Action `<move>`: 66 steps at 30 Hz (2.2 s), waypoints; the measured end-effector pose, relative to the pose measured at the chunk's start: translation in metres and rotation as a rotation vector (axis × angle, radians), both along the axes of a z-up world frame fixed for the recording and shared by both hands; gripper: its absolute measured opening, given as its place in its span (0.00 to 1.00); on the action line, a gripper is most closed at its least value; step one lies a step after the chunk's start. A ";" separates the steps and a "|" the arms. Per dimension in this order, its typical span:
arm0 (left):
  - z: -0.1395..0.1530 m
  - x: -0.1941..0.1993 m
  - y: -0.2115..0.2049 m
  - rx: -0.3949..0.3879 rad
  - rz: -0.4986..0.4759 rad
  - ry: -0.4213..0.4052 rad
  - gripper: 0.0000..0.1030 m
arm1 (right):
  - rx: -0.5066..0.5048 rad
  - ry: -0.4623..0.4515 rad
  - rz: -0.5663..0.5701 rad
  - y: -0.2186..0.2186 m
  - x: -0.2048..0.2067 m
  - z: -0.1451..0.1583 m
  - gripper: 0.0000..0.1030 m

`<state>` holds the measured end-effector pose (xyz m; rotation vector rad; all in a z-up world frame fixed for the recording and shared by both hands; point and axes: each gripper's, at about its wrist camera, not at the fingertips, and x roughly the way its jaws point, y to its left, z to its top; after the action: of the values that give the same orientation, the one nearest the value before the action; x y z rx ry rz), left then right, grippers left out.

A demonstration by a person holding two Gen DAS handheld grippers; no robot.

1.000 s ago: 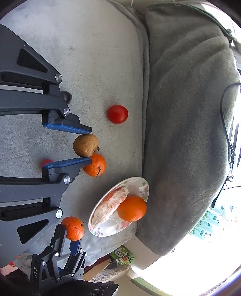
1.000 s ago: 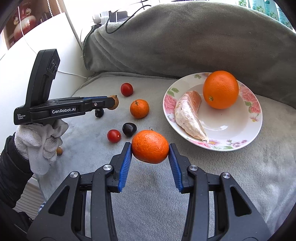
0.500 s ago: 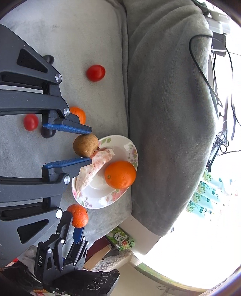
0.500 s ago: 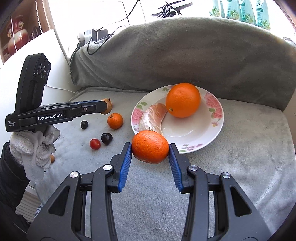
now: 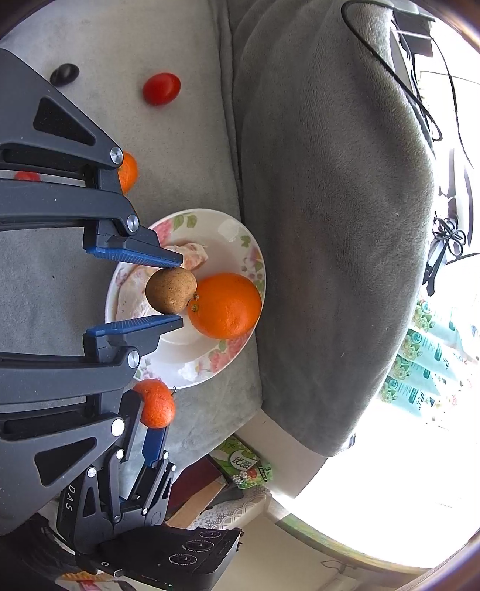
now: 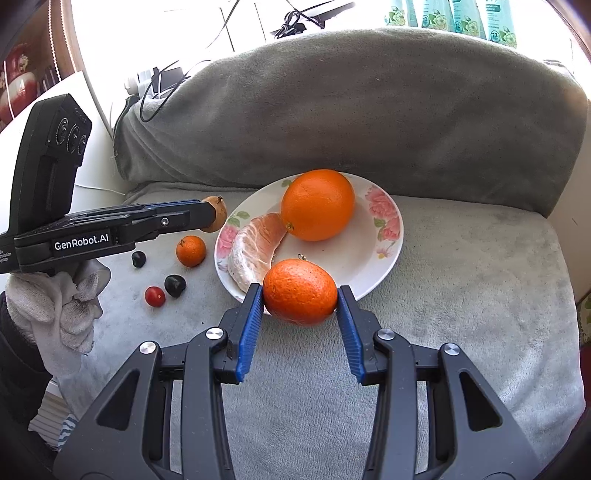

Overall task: Organize fruits
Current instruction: 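Carry the tangerine onto the plate with the right tool while the left places the kiwi there, then withdraw both tools from the plate and lower them to the black plums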

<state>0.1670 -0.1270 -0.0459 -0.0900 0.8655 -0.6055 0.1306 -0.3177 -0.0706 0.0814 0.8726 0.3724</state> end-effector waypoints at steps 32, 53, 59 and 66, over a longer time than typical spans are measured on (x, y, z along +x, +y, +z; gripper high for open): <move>0.003 0.003 -0.015 0.002 -0.012 -0.004 0.49 | -0.016 -0.013 -0.007 -0.002 0.011 -0.003 0.68; 0.026 -0.020 0.012 0.025 0.051 -0.060 0.73 | -0.057 -0.065 0.012 0.017 -0.009 0.013 0.87; 0.033 -0.029 0.037 0.031 0.095 -0.085 0.73 | -0.038 -0.070 0.034 0.026 -0.015 0.019 0.87; 0.038 -0.038 0.081 0.043 0.166 -0.105 0.73 | -0.020 -0.066 0.091 0.044 -0.019 0.022 0.87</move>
<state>0.1293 -0.0465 -0.0084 -0.0893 0.7603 -0.4326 0.1116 -0.2740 -0.0486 0.0109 0.8167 0.4495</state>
